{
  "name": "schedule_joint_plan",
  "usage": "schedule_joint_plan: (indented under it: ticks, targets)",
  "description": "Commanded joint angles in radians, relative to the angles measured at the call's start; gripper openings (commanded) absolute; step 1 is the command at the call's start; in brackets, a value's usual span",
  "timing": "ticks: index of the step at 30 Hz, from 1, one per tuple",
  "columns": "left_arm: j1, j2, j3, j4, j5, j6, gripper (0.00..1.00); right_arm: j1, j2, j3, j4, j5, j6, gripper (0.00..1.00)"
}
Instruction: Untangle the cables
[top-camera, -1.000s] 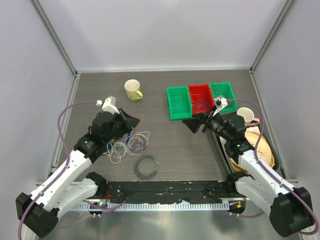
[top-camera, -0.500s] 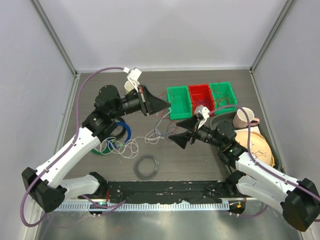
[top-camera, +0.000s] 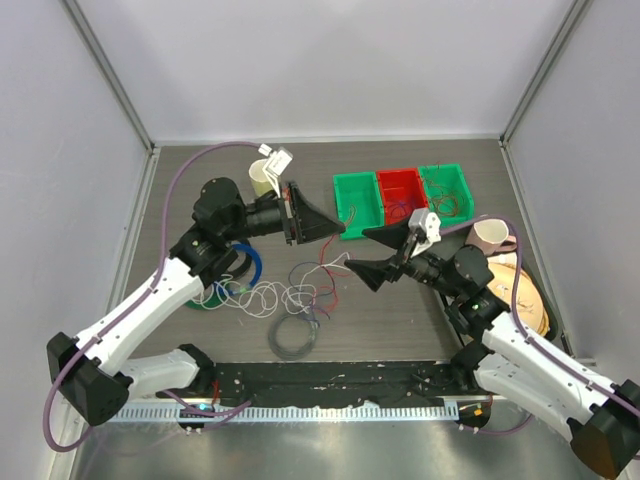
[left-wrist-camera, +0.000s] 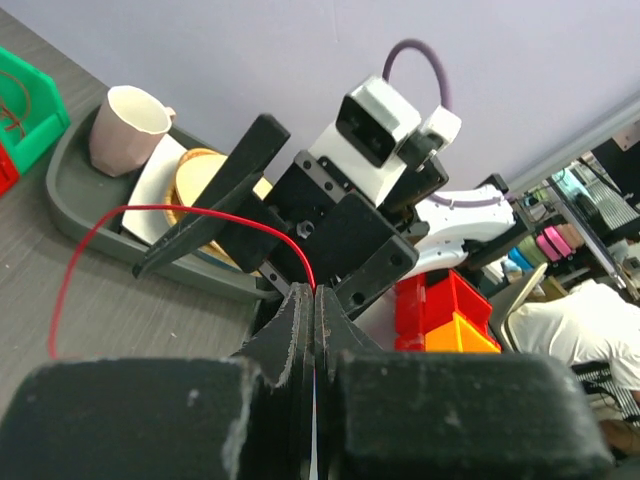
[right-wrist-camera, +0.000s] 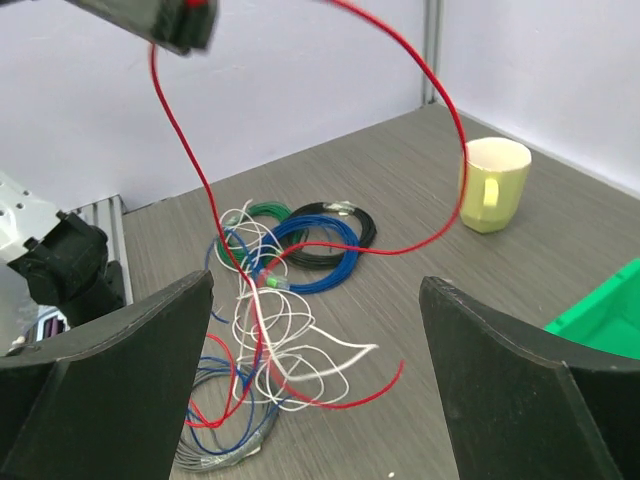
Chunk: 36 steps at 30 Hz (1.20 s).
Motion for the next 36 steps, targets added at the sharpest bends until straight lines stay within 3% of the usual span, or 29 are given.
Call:
schedule_joint_plan:
  ticks: [1,4,8,12,16,25,28,36]
  targets:
    - [-0.004,-0.037,-0.026,0.091,0.071,-0.002,0.0,0.003,0.047,0.114,0.066,-0.099,-0.059,0.9]
    - [-0.006,-0.05,-0.038,0.097,0.088,0.005,0.0,0.003,0.101,0.161,0.088,-0.102,-0.088,0.9]
    - [-0.006,-0.088,-0.073,0.09,0.097,0.035,0.0,0.003,0.137,0.234,-0.002,-0.076,-0.168,0.9]
    - [-0.006,-0.116,-0.092,0.028,0.019,0.078,0.0,0.003,0.13,0.3,-0.283,-0.28,-0.295,0.9]
    - [-0.006,-0.105,-0.1,0.039,0.028,0.076,0.0,0.002,0.06,0.272,-0.27,-0.359,-0.291,0.91]
    - [-0.006,-0.1,-0.142,0.077,0.094,0.102,0.0,0.003,-0.063,0.312,-0.352,-0.153,-0.401,0.96]
    - [-0.006,-0.099,-0.143,0.079,0.104,0.105,0.0,0.003,-0.007,0.355,-0.363,-0.153,-0.415,0.99]
    - [-0.006,-0.099,-0.136,0.076,0.109,0.108,0.0,0.002,0.254,0.508,-0.383,-0.446,-0.452,1.0]
